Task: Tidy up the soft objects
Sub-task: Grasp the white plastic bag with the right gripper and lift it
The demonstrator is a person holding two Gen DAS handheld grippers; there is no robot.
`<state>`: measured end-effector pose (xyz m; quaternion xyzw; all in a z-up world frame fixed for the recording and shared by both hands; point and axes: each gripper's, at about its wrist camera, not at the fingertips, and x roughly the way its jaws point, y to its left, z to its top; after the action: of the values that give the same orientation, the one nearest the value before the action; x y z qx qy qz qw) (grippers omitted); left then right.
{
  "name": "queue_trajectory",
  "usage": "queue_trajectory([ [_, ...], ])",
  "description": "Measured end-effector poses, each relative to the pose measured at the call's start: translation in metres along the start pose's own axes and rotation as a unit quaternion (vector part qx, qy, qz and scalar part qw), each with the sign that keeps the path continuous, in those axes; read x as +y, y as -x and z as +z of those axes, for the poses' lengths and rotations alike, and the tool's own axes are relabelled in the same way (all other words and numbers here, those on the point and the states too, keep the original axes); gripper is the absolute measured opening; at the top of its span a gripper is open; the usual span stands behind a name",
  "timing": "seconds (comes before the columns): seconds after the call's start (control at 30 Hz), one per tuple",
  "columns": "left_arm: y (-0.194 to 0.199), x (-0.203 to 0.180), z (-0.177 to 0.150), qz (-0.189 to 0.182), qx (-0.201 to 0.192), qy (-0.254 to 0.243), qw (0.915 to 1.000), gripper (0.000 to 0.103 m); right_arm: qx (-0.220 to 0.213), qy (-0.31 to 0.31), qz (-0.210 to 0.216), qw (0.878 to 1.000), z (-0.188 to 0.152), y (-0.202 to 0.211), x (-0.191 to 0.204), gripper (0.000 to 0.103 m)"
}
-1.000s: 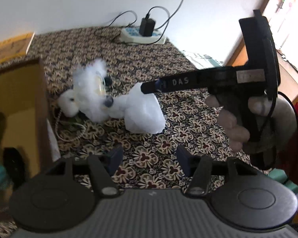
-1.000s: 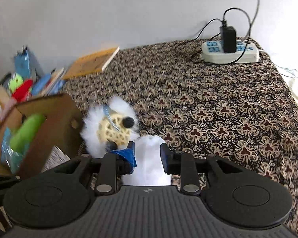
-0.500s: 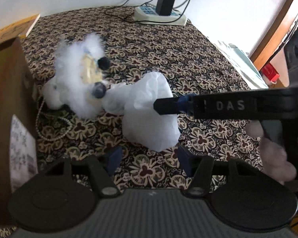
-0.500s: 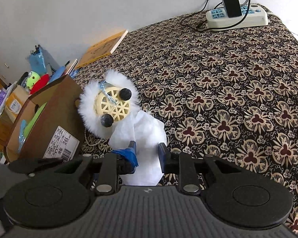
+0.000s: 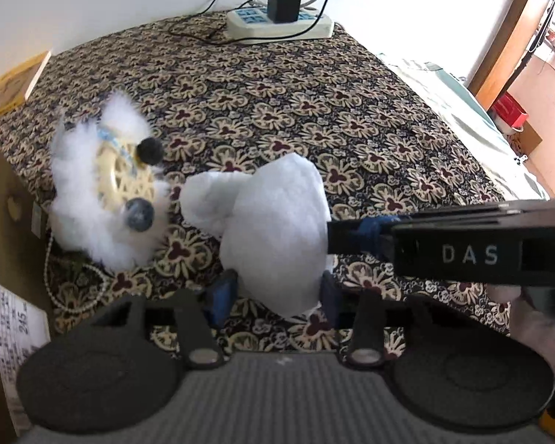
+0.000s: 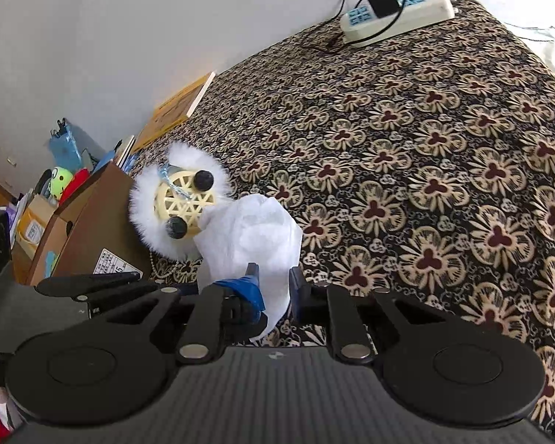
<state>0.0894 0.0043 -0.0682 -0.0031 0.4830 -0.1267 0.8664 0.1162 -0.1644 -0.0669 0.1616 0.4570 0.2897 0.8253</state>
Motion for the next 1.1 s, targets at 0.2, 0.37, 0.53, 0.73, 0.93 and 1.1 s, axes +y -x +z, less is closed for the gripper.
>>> queue_trajectory([
  [0.2, -0.004, -0.002, 0.003, 0.009, 0.006, -0.009, 0.9999, 0.036, -0.005, -0.013, -0.002, 1.0, -0.003, 0.003, -0.004, 0.0],
  [0.37, -0.005, 0.0, 0.004, 0.012, 0.009, -0.007, 0.9999, 0.034, -0.03, -0.047, 0.008, 0.998, -0.002, 0.009, -0.011, 0.007],
  [0.53, -0.006, 0.001, 0.003, 0.013, 0.012, -0.008, 0.9998, 0.033, -0.036, -0.071, 0.028, 0.996, 0.009, 0.009, -0.013, 0.009],
  [0.73, -0.006, 0.0, 0.003, 0.017, 0.017, -0.011, 0.9996, 0.032, -0.012, -0.094, 0.023, 0.995, 0.009, -0.012, -0.013, 0.012],
  [0.93, -0.005, 0.001, 0.001, 0.02, 0.024, -0.011, 0.9995, 0.032, -0.012, -0.107, 0.027, 0.994, -0.002, -0.02, -0.015, 0.013],
  [1.1, -0.004, 0.001, -0.002, 0.022, 0.028, -0.01, 0.9993, 0.032, -0.008, -0.068, 0.018, 0.997, -0.007, -0.022, -0.007, 0.009],
])
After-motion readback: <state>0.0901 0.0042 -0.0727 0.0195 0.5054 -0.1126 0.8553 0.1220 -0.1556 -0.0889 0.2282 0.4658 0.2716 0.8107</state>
